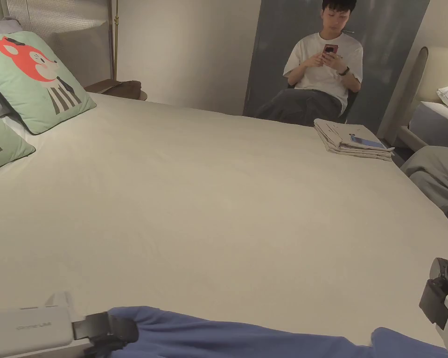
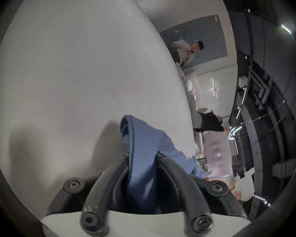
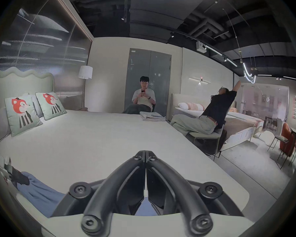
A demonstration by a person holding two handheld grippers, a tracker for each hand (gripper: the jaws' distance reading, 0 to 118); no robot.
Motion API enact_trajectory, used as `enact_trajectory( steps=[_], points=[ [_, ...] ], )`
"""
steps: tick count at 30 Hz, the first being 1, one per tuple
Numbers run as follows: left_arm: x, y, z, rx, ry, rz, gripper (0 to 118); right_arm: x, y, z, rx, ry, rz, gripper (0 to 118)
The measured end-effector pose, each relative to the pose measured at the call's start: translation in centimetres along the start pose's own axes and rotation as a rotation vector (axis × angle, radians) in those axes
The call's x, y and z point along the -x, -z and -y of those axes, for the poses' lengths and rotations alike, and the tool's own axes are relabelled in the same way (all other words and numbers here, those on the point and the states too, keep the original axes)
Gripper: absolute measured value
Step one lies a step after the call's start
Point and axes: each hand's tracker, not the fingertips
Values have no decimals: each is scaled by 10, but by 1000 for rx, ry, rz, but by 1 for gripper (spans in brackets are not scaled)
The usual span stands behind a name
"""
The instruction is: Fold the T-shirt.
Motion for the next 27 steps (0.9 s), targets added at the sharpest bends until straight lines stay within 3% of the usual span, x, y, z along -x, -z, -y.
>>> enact_trajectory(
  steps=[7,11,17,27],
  points=[
    [37,-93,-24,-232,-59,-175,6,11,5,0,-10,-2,-27,0],
    [24,-106,-21,-230,-34,-171,6,22,10,5,6,13,-65,0],
    [-57,-65,-3,-119,131,-45,6,23,6,5,-3,13,-96,0],
    [-121,81,52,37,272,-248,6,-20,-10,9,-22,79,-47,0]
  ],
)
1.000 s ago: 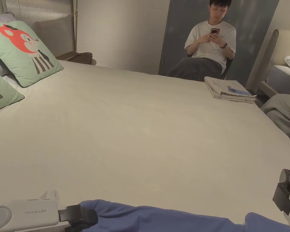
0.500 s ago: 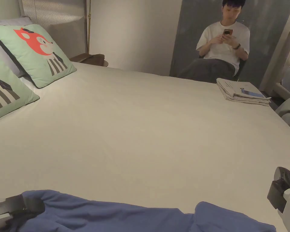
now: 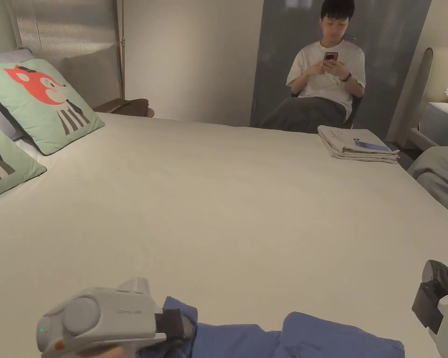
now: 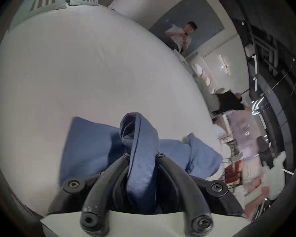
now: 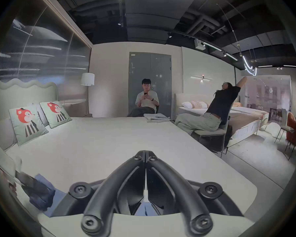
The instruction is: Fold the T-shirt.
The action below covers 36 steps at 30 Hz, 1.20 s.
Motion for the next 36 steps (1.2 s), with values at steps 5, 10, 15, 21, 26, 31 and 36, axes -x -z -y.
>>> enact_trajectory(
  steps=[5,10,15,21,26,31,36],
  points=[
    [-13,37,16,10,17,-67,13,-22,-8,1,-10,22,30,0],
    [-16,3,7,-4,-30,130,106,-37,-10,4,-9,47,51,0],
    [-17,-39,13,-291,91,53,90,-43,-9,8,-3,77,53,0],
    [-33,3,54,-353,393,-379,1,-45,-9,13,4,95,42,0],
    [-55,46,92,-274,492,-342,1,-51,-11,15,9,96,50,0],
    [-93,70,122,-324,639,-359,1,-61,-14,16,10,101,72,0],
    [-118,92,129,-207,657,-185,1,-67,-16,16,10,108,93,0]
  ],
)
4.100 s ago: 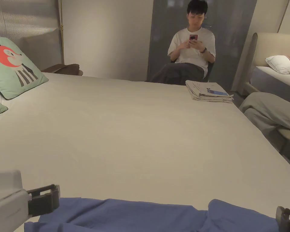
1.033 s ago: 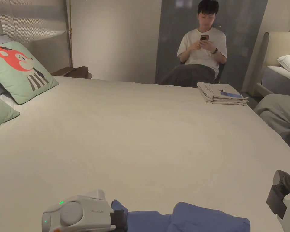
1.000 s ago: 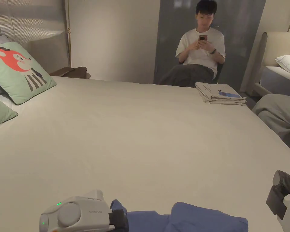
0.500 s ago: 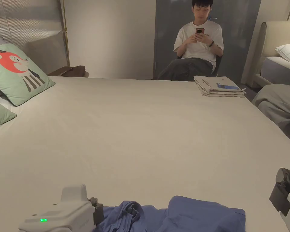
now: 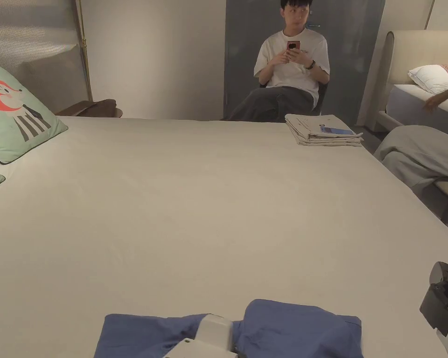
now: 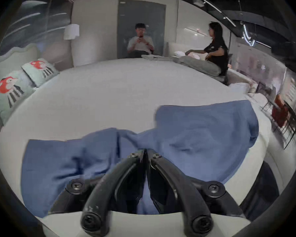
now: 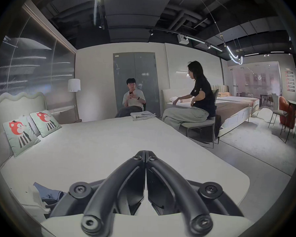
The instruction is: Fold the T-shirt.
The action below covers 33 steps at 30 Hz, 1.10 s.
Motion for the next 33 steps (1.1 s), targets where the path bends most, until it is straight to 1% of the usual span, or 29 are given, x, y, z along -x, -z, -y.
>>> enact_trajectory(
  steps=[1,2,4,6,8,10,13,17,18,19,20,23,24,25,29,31,32,33],
  points=[
    [-1,0,-2,-3,-7,-22,1,-1,-1,0,-1,-1,1,0],
    [0,-2,-4,-9,-28,-13,1,-1,-2,0,-2,-4,1,0],
    [12,-12,-10,-42,-119,71,1,-2,-3,-1,-3,-10,3,0],
    [28,-25,-17,-63,-175,104,1,-1,-2,-3,-5,-12,1,0],
    [54,-43,-25,-128,-240,121,1,3,0,-4,-8,-15,-4,0],
    [87,-63,-33,-190,-328,156,1,8,2,-4,-9,-13,-19,0],
    [147,-90,-40,-214,-490,215,1,18,5,-3,-7,-18,-40,0],
    [225,-111,-29,-154,-676,314,1,29,7,-1,4,-22,-66,0],
    [241,-113,-25,-123,-710,329,3,31,8,0,6,-21,-69,0],
    [255,-114,-20,-105,-731,352,16,33,9,1,11,-23,-73,0],
    [261,-116,-17,-78,-749,373,42,35,9,1,13,-25,-76,0],
    [274,-109,-5,31,-774,347,72,40,9,2,17,-30,-86,0],
    [277,-104,-1,70,-775,342,99,42,8,1,17,-34,-90,0],
    [273,-100,2,87,-782,350,107,44,7,1,16,-40,-91,0],
    [271,-73,19,141,-863,437,108,46,5,-1,14,-49,-91,0],
    [264,-56,25,187,-900,454,107,46,4,-3,14,-52,-88,0],
    [261,-51,26,167,-886,457,105,46,3,-3,11,-57,-85,0],
    [259,-55,24,123,-877,468,94,46,2,-5,9,-61,-82,0]
  ],
)
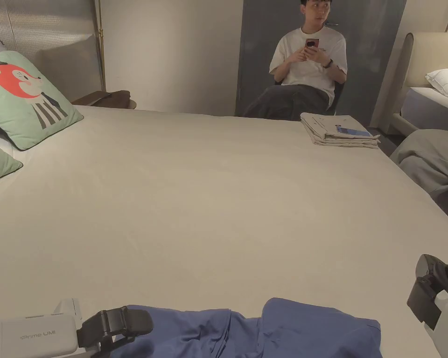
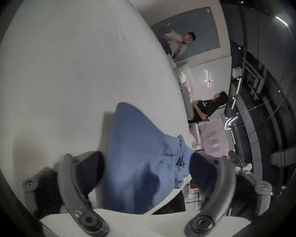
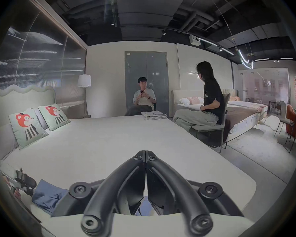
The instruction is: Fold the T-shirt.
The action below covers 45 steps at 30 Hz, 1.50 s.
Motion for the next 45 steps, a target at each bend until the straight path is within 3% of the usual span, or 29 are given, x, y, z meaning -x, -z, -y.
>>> enact_trajectory(
  steps=[1,3,5,8,16,22,29,34,42,44,45],
  points=[
    [-2,1,0,-12,0,9,71,-1,-2,-1,-3,-3,2,0],
    [-4,5,0,-13,-19,-101,8,-2,-3,-3,-10,-4,9,0],
    [-2,5,3,-11,47,-219,9,-2,-3,-5,-14,1,14,0],
    [8,-13,-1,-30,-88,-77,8,-1,-2,-6,-15,-2,13,0],
    [11,-100,-20,-187,-52,-201,8,10,6,-3,-9,6,-21,0],
    [-25,-116,-24,-219,-14,-114,8,21,11,0,3,16,-62,0],
    [-115,-41,-15,-99,136,21,8,14,9,-2,-7,24,-72,0],
    [-156,49,10,36,242,4,8,0,2,4,-9,46,-59,0],
    [-150,170,61,190,172,-72,8,-30,-8,6,-10,61,-4,0],
    [-145,182,70,182,158,-80,17,-37,-9,7,-7,69,9,0],
    [-144,183,71,174,152,-83,33,-41,-8,7,-5,69,16,0]
  ],
)
